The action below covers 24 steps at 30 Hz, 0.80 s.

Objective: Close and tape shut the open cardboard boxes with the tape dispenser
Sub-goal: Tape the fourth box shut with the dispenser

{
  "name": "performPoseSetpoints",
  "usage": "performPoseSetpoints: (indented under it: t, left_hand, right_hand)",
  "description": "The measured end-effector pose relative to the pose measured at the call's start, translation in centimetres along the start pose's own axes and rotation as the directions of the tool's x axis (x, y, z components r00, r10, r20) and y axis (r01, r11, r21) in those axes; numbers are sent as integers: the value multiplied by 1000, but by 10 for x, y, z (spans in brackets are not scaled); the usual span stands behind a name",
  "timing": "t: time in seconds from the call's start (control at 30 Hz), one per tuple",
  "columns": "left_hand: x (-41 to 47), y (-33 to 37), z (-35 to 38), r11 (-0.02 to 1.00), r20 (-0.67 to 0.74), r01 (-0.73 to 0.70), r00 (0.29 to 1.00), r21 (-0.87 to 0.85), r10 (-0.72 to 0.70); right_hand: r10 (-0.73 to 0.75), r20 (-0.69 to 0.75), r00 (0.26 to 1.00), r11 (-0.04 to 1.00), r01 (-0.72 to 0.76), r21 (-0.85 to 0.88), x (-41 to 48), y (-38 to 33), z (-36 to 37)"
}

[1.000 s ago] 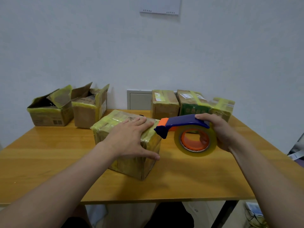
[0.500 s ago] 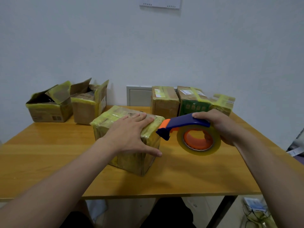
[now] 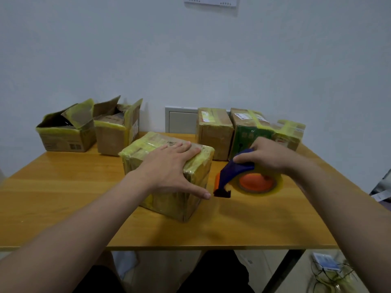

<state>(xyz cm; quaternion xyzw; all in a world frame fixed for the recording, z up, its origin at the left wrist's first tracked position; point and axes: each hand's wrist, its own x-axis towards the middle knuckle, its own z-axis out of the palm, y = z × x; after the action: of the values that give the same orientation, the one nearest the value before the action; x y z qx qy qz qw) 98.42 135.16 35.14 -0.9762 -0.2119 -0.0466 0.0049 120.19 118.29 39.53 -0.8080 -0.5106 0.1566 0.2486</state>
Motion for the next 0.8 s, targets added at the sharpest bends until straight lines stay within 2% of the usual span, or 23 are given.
performPoseSetpoints:
  t: [0.07, 0.2, 0.37, 0.47, 0.7, 0.8]
  left_hand:
    - [0, 1, 1, 1000, -8, 1, 1000, 3, -1]
    - [-3, 4, -6, 1000, -9, -12, 1000, -20, 11]
    - [1, 18, -11, 983, -25, -176, 984, 54, 178]
    - [5, 21, -9, 978, -37, -204, 978, 51, 206]
    - [2, 21, -7, 965, -48, -239, 968, 107, 245]
    - [0, 18, -6, 957, -101, -271, 954, 106, 281]
  right_hand:
    - [11, 8, 1000, 994, -12, 108, 1, 8, 11]
    - [31, -34, 999, 983, -25, 180, 0, 9, 15]
    - [89, -159, 983, 968, -48, 247, -1, 10, 10]
    - [118, -197, 973, 959, -60, 275, -4, 12, 8]
    - [248, -341, 907, 877, -61, 476, -6, 15, -2]
    - [276, -406, 871, 873, -51, 484, -6, 13, -4]
